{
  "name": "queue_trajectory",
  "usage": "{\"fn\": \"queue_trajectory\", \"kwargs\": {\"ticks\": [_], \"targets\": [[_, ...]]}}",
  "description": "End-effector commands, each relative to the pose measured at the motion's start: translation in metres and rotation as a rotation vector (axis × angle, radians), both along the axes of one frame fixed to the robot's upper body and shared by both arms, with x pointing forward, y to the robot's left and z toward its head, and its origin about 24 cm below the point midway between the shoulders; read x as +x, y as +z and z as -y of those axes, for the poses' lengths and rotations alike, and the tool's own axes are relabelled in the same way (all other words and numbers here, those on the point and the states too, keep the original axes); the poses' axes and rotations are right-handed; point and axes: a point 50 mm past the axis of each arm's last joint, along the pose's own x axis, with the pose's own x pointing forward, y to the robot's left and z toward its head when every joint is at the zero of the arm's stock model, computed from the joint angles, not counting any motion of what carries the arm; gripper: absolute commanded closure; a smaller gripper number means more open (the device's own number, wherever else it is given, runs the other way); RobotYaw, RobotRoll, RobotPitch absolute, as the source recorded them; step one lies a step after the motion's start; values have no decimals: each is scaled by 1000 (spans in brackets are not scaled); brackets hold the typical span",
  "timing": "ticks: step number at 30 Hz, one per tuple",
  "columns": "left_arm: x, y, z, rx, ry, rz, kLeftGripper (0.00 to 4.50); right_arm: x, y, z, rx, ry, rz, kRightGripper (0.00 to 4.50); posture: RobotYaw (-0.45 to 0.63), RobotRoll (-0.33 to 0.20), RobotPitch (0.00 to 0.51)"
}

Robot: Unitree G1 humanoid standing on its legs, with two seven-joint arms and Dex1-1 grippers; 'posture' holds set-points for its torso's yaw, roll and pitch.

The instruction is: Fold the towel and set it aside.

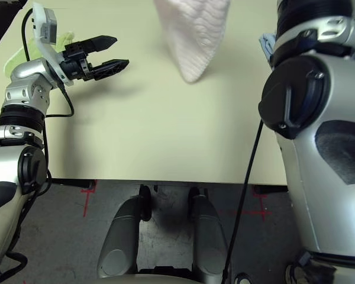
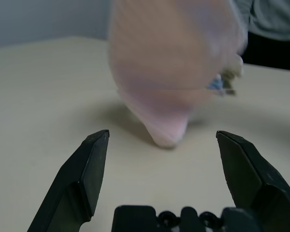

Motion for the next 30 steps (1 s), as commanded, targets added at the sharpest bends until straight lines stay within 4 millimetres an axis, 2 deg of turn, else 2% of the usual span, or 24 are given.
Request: {"fn": "queue_trajectory", "kwargs": {"ticks": [1, 3, 7, 8, 10, 12, 16, 21, 27, 30], "targets": [[6, 28, 8, -155, 155, 122, 0, 9, -16, -8, -85, -23, -54, 4471, 18, 0, 301], [6, 45, 21, -211, 154, 156, 0, 16, -29, -12, -124, -27, -94, 4471, 25, 0, 303], [4, 62, 42, -263, 104, 148, 0, 23, -42, -15, -156, -48, -136, 4471, 34, 0, 306], [4, 65, 46, -268, 105, 146, 0, 24, -43, -16, -154, -49, -140, 4471, 36, 0, 307], [8, 75, 53, -319, 220, 159, 0, 22, -39, -15, -136, -59, -133, 4471, 38, 0, 311], [9, 81, 62, -344, 239, 158, 0, 21, -35, -14, -131, -73, -118, 4471, 34, 0, 310], [11, 78, 74, -294, 231, 142, 0, 20, -31, -11, -122, -93, -107, 4471, 23, 0, 307], [7, 77, 89, -302, 116, 100, 0, 19, -29, -6, -119, -127, -102, 4471, 9, 0, 305], [-1, 65, 81, -194, 32, 53, 0, 21, -31, -3, -123, -149, -106, 4471, 1, 0, 310], [-8, 59, 84, -141, -18, 28, 0, 22, -34, -2, -127, -155, -115, 4471, 2, 0, 312]]}}
